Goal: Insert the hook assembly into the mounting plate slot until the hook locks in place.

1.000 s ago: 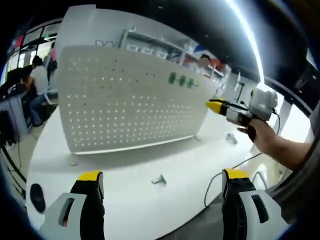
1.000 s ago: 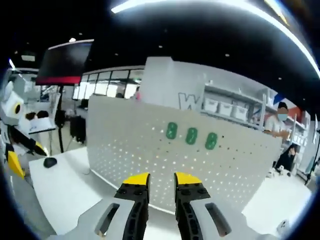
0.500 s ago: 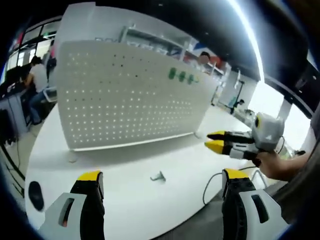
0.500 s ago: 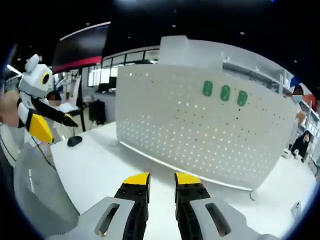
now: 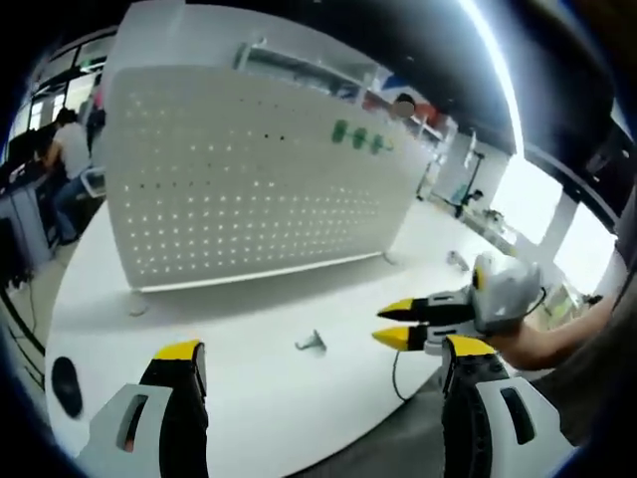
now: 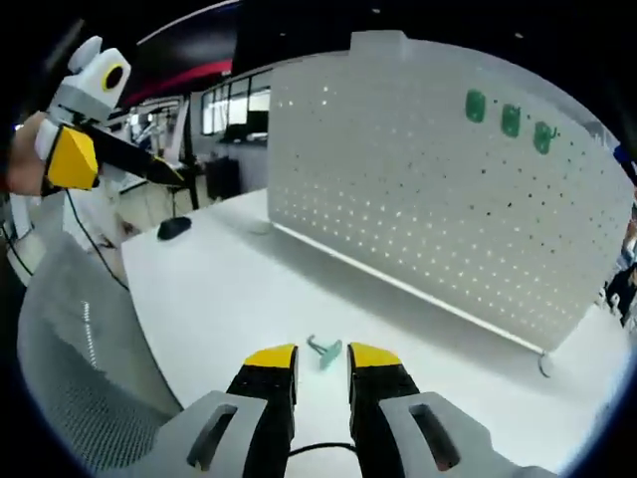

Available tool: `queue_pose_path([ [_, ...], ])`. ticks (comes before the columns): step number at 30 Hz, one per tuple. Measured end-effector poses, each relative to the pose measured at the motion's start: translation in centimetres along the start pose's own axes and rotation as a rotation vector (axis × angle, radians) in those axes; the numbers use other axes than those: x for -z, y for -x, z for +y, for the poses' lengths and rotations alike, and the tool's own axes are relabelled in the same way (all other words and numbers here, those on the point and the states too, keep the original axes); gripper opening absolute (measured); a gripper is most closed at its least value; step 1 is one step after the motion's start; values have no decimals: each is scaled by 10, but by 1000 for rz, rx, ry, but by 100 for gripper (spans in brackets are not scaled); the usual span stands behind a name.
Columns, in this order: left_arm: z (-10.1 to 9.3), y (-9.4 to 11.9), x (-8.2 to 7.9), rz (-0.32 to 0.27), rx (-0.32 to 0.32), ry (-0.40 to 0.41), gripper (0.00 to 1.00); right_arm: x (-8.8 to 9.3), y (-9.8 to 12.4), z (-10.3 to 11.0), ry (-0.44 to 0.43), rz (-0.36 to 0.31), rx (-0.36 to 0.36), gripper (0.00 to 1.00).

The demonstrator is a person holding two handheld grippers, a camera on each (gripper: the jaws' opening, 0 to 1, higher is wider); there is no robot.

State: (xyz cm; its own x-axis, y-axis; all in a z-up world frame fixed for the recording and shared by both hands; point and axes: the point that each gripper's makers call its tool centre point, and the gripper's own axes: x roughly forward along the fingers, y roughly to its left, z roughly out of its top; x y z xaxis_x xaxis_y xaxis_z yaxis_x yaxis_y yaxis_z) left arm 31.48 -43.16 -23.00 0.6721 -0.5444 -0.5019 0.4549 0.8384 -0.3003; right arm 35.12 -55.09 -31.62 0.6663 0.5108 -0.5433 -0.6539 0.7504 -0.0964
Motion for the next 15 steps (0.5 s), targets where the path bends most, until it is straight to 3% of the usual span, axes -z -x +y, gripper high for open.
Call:
queue_pose_path([
  [7,6,-4,12,31,-8,21,100,13,-25,6,-5,56,-44,18],
  [15,9,-7,25,55,-8,48,100,37,-57,6,-23,167,-67,18],
])
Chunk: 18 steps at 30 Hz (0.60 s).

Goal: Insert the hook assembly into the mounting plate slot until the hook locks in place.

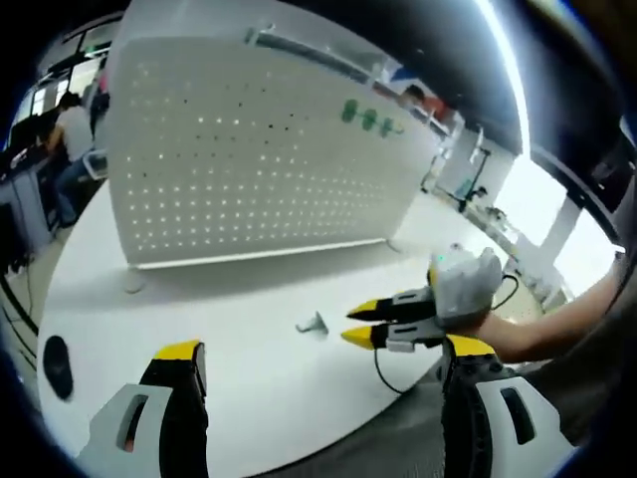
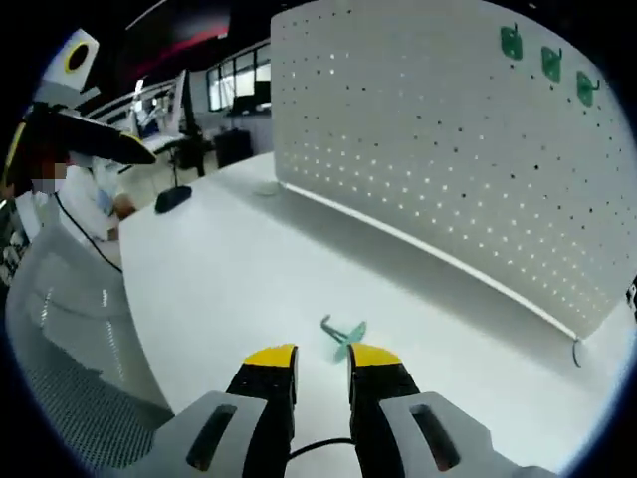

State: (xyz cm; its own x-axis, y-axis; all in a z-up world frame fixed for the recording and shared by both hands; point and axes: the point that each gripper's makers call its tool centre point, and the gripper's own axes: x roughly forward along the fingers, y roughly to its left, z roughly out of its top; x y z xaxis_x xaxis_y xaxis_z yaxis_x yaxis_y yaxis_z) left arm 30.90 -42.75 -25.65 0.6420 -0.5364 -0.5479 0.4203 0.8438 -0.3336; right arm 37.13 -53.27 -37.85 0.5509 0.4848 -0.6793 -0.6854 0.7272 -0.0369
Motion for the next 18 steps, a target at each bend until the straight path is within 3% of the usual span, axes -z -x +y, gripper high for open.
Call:
queue_pose_path([
  [8,-4,-9,10,35,15,24,100,13,-32,-7,0,95,16,17],
  [18,-3,-9,11,41,15,35,100,21,-47,-20,-8,146,31,14],
])
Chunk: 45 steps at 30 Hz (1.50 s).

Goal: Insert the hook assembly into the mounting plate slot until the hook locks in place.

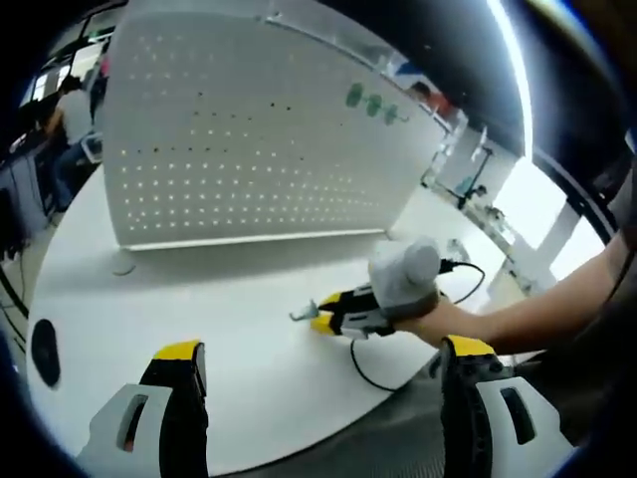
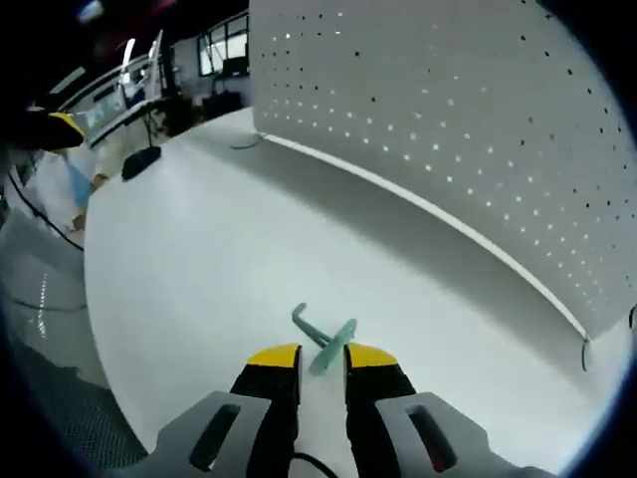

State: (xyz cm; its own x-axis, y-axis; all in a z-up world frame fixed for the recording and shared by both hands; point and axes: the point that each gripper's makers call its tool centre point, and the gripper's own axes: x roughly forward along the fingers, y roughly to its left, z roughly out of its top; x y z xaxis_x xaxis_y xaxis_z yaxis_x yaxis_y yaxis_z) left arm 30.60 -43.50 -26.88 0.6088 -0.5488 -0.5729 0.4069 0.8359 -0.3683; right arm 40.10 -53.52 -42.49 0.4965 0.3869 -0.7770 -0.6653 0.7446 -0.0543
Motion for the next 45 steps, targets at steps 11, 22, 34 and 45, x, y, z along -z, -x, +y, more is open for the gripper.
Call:
queue_pose_path([
  [11,1,-1,-1,-3,0,7,100,2,0,-16,-70,-9,6,1],
  [22,-2,-2,-4,-8,10,6,100,0,4,-24,-121,-34,-1,0],
  [34,-5,5,-13,-35,38,-4,100,-31,24,-42,-152,-117,25,0],
  [45,4,15,-28,-80,47,0,100,-78,63,-46,-248,-262,-39,0],
])
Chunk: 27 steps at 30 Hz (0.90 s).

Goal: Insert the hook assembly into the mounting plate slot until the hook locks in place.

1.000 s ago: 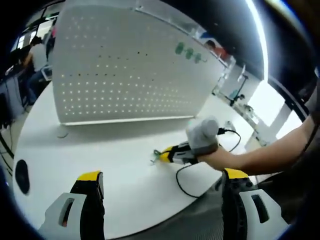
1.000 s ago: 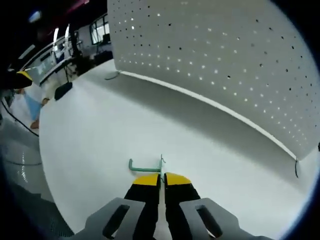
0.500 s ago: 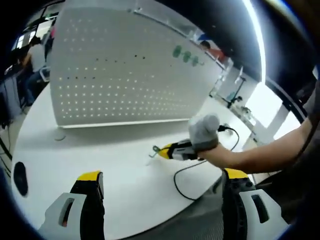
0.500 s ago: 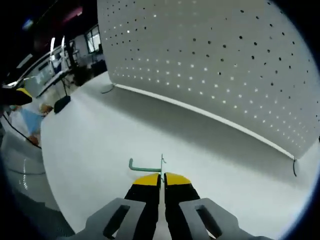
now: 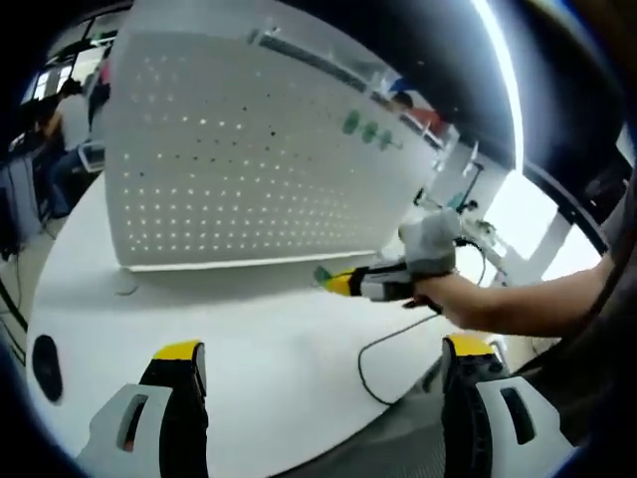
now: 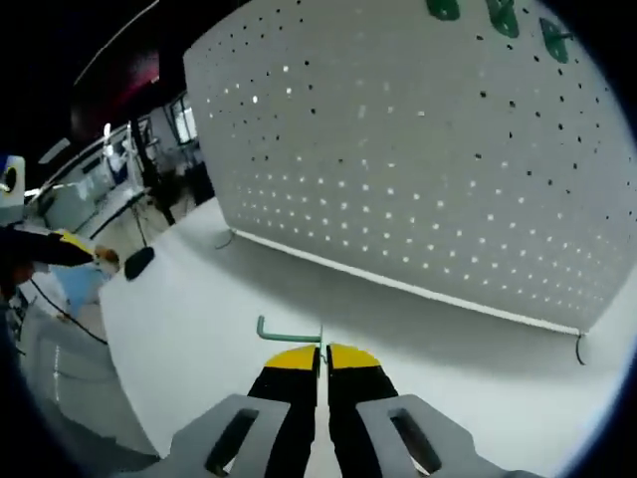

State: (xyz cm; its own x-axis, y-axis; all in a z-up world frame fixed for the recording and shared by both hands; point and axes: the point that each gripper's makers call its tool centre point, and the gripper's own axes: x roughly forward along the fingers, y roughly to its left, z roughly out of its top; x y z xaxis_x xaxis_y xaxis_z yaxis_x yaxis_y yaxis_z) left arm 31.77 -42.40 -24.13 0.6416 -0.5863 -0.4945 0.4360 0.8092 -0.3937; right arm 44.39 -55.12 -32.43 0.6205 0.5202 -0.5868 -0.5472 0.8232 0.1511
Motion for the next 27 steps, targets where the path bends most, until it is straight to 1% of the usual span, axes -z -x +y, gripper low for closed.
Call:
queue_pose_path([
  [1,1,0,0,-2,-1,1,100,-2,3,-1,-5,4,2,0],
  [3,5,1,0,1,-2,7,100,-12,12,-1,10,-24,6,0],
  [4,7,1,1,1,-2,11,100,-15,15,1,-7,-33,-9,0],
  [5,9,2,0,-2,-2,16,100,-22,20,5,-69,-61,-39,0],
  [6,10,3,0,-5,0,25,100,-26,23,7,-92,-73,-53,0],
  [7,11,4,-1,-6,2,31,100,-30,29,11,-109,-85,-78,0],
  [10,14,6,-8,-19,11,43,96,-39,39,20,-117,-116,-126,0],
  [12,16,6,-13,-31,10,45,96,-47,48,32,-158,-156,-189,0],
  [14,17,6,-19,-47,19,49,94,-51,52,40,-162,-197,-243,0],
  [15,16,7,-22,-59,31,56,90,-47,52,46,-157,-195,-277,0],
  [17,14,7,-28,-77,57,66,85,-45,55,58,-191,-207,-342,0],
  [18,12,7,-30,-83,73,71,82,-46,59,70,-221,-224,-401,0],
  [20,9,8,-33,-90,91,65,78,-48,64,84,-258,-241,-477,0],
  [22,7,8,-34,-87,99,68,74,-51,71,102,-303,-266,-569,0],
  [23,6,8,-35,-88,112,74,73,-51,73,108,-318,-266,-603,0],
  [27,-2,11,-43,-120,180,100,59,-56,81,127,-369,-277,-705,0],
])
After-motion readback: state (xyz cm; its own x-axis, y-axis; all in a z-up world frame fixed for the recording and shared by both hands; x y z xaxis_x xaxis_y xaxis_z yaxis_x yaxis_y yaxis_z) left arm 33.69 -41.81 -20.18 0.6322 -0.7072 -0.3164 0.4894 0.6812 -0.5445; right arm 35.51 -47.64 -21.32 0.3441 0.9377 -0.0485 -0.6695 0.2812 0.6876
